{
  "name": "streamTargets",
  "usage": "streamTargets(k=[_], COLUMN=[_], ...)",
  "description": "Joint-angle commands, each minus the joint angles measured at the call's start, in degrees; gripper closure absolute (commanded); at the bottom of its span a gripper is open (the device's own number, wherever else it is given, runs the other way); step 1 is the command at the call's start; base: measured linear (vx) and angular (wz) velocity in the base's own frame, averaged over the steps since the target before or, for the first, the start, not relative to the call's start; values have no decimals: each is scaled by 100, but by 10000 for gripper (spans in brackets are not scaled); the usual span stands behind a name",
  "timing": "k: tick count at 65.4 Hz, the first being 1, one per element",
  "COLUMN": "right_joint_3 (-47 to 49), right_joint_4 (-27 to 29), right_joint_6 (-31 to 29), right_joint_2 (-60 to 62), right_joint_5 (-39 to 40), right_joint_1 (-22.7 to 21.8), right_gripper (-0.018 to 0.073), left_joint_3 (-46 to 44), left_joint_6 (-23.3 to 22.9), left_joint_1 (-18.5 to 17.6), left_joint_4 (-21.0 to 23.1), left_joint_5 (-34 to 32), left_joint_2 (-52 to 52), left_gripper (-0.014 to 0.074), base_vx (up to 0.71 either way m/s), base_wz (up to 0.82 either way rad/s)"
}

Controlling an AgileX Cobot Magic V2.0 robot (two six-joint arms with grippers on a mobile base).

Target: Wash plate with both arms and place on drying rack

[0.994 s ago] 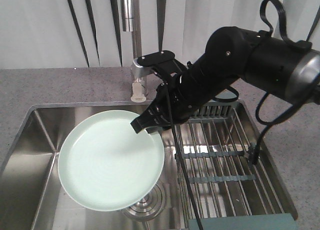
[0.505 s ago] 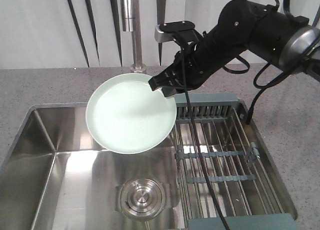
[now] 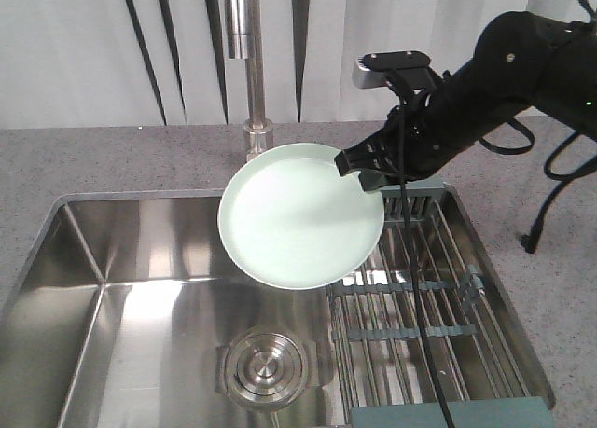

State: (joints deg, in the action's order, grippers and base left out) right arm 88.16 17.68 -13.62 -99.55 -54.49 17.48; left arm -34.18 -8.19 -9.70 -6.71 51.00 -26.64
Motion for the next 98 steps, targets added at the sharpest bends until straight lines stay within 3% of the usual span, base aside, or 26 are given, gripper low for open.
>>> streamTargets(k=[1,21,51,73,98], right_joint_3=[-195,-1247,-1569,-691,713], right_joint_4=[93,295,404,417,296], right_joint_6=[-55,-183,22,52,41], right_joint_2=[545,1226,1282,578,-415], right_joint_5=[275,380,753,638,353], right_joint_1=[-58,95,1054,1311,1151], right_gripper=[561,561,561,561,561], left_joint_3=[-136,-136,-136,-136,-136], left_joint_6=[-24,-24,-24,-24,-24], left_joint_1=[-41,-41,-41,-41,-41], left_joint_4=[-32,-32,-32,-26,-26], left_joint_5=[-335,-335,-335,-336,-336], left_joint_2=[-42,-42,-42,-42,-42], left_gripper=[95,95,95,95,95], base_vx=[0,0,0,0,0], base_wz=[0,0,0,0,0])
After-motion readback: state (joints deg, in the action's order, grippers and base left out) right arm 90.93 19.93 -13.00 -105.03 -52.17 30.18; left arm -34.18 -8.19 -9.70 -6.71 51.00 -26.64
